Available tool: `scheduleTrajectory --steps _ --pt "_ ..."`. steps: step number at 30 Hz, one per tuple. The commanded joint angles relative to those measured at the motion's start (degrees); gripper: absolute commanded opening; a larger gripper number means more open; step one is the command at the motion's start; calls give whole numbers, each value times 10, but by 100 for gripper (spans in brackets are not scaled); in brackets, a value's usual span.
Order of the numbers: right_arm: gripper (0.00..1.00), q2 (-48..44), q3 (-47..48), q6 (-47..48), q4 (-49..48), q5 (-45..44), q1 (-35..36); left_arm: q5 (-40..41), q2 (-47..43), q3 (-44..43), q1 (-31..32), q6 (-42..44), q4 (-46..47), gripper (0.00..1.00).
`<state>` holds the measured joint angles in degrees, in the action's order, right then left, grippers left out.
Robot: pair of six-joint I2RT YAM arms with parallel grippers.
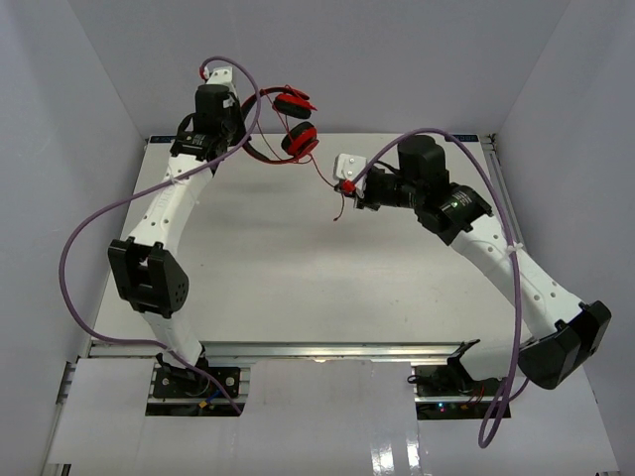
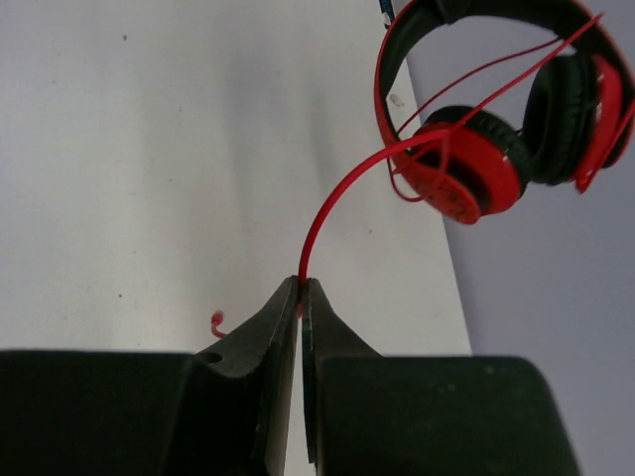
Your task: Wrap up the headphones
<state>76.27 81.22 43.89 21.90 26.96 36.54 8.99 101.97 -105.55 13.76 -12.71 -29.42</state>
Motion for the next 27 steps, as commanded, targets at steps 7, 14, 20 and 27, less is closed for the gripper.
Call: scheduleTrajectory --steps 7,14,20,27 --pt "8 31 77 221 57 -248 86 -33 64 7 7 -10 40 0" --pt "8 56 89 277 2 -331 95 -68 77 43 25 10 43 0" --pt "8 87 68 259 -109 -349 83 -112 31 116 53 46 56 0" --pt "8 147 100 155 -165 -273 10 -150 -86 275 94 74 89 0"
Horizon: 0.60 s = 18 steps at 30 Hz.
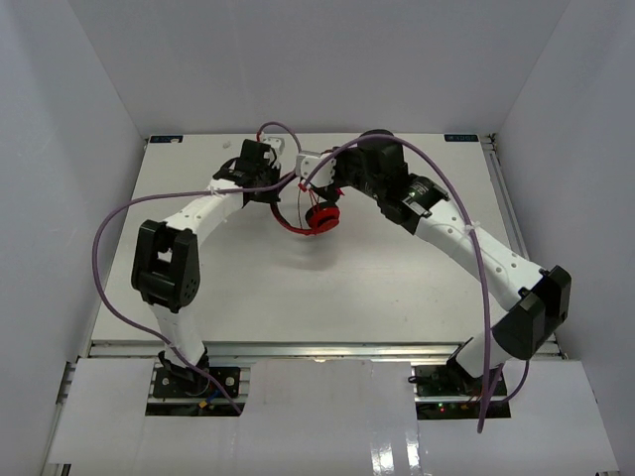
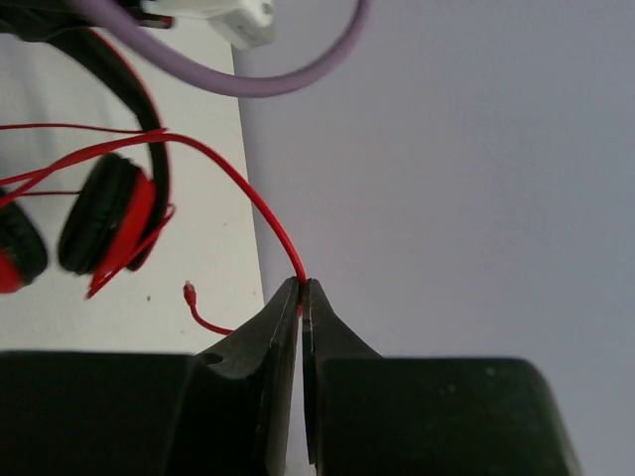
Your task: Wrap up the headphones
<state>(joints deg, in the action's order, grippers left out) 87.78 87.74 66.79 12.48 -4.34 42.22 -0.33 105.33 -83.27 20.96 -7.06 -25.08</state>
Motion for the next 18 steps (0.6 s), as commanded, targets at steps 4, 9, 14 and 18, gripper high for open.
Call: scheduleTrajectory --steps 4,9,14,18 --pt "8 63 50 -112 -70 82 -84 -87 -179 103 34 20 57 0" --pt "8 89 54 -181 -63 145 -141 -141 -236 120 37 15 59 0" --pt "8 115 59 -293 -38 311 -188 -178 -266 95 37 -16 68 0" --pt "8 124 18 -442 -62 499 -232 -155 -278 67 37 -59 103 0"
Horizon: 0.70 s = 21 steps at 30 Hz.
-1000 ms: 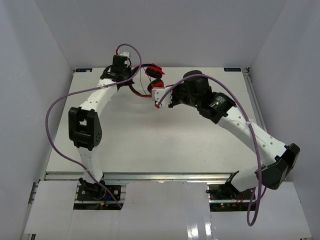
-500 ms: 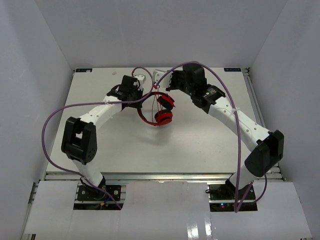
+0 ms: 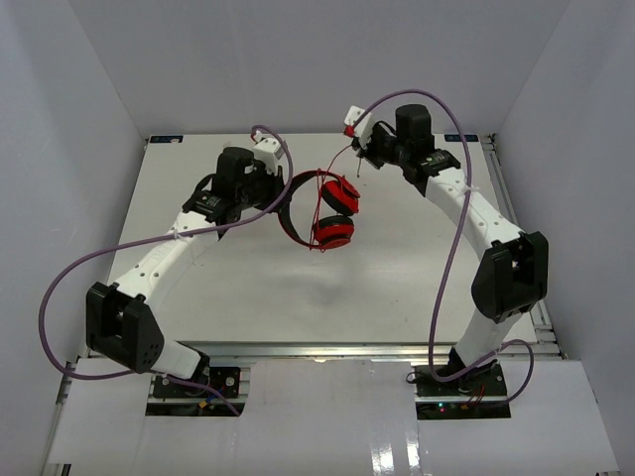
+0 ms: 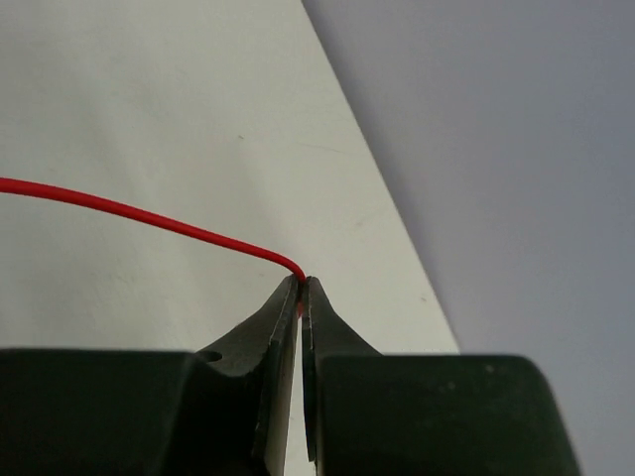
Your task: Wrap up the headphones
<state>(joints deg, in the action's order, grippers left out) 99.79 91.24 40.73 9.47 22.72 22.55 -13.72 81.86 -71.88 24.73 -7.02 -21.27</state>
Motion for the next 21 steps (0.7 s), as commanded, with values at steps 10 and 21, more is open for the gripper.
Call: scheduleTrajectory --steps 10,21 --pt "8 -51 -272 -480 -364 380 -26 45 -22 -61 -18 -204 191 0" --pt "8 -19 -346 -771 -740 455 -22 -29 0 -81 -13 -200 275 0"
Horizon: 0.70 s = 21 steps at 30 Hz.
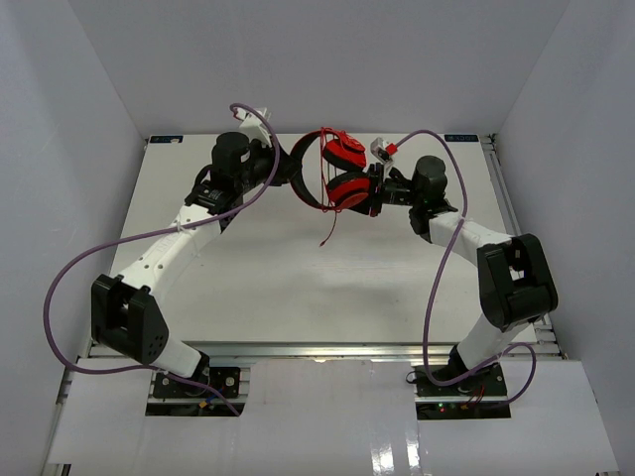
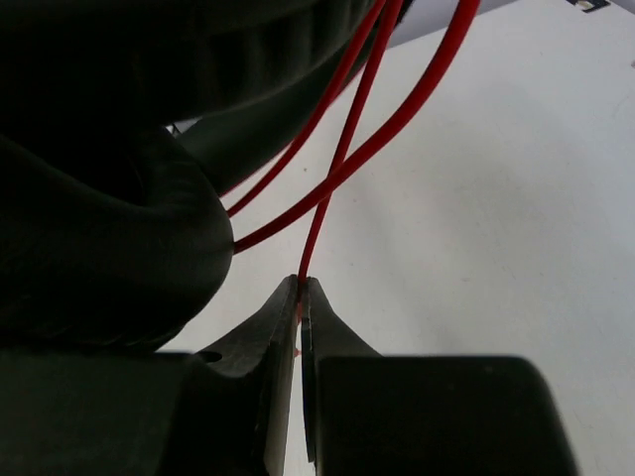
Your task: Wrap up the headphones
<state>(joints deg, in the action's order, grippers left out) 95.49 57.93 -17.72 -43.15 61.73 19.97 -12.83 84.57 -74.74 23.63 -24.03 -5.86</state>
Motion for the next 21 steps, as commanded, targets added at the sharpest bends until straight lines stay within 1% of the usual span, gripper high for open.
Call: scheduleTrajectory --steps 1,4,7,10,13,18,21 --pt "8 35 -10 -225 -259 69 4 -43 -30 -58 -1 -27 121 0" --pt "8 73 11 -363 -414 72 5 -52 -39 -80 6 -23 108 0" --pt "8 115 54 -469 -524 68 6 -52 -48 -107 14 -17 89 0" --pt "8 131 75 -486 -540 65 6 -49 -54 -130 18 -14 72 0" --pt "11 134 79 -488 -544 63 7 -45 -59 -139 19 -9 61 0" --pt "21 145 87 -507 -567 56 9 -47 -60 -147 23 -12 45 0" --pt "23 150 93 -510 -570 53 10 -48 -59 -150 27 -15 45 0"
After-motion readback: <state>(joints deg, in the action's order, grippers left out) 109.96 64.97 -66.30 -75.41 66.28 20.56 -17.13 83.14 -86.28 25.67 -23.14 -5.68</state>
